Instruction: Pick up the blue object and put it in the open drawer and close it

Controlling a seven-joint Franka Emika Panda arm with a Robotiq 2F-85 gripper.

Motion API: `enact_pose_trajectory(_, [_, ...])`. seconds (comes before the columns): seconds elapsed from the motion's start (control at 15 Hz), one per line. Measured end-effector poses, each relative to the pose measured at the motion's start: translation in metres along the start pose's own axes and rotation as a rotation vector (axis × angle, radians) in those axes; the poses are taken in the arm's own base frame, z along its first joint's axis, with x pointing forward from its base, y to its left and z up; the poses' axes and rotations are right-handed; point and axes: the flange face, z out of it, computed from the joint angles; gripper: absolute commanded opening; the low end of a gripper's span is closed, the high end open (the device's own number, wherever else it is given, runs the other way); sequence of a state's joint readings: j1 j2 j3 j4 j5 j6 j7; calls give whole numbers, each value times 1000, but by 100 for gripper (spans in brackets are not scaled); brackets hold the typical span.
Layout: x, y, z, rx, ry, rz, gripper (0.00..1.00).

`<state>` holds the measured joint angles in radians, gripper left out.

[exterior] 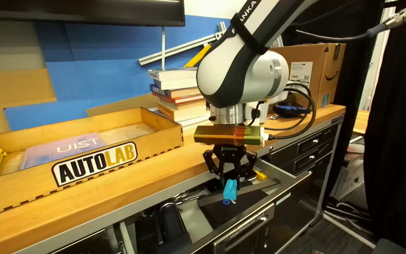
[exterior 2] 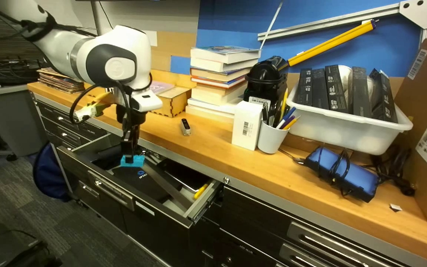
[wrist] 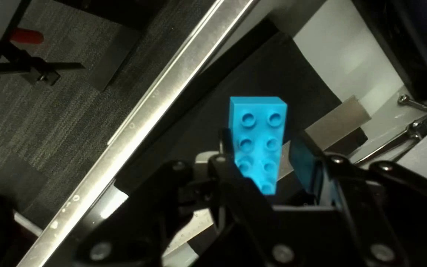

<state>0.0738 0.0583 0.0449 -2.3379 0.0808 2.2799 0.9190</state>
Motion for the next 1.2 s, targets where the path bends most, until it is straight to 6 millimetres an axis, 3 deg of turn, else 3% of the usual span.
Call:
enact_pose_trajectory(0.2, [-2, 7, 5, 6, -30, 15, 99])
enact_pose_trajectory(0.73, [-55, 72, -2, -76, -119, -175, 99])
enact_pose_trajectory(0.93, [-60, 80, 21, -136, -185, -200, 100])
enact_pose_trajectory(1.2, [-57, 82, 72, -213, -261, -180, 100])
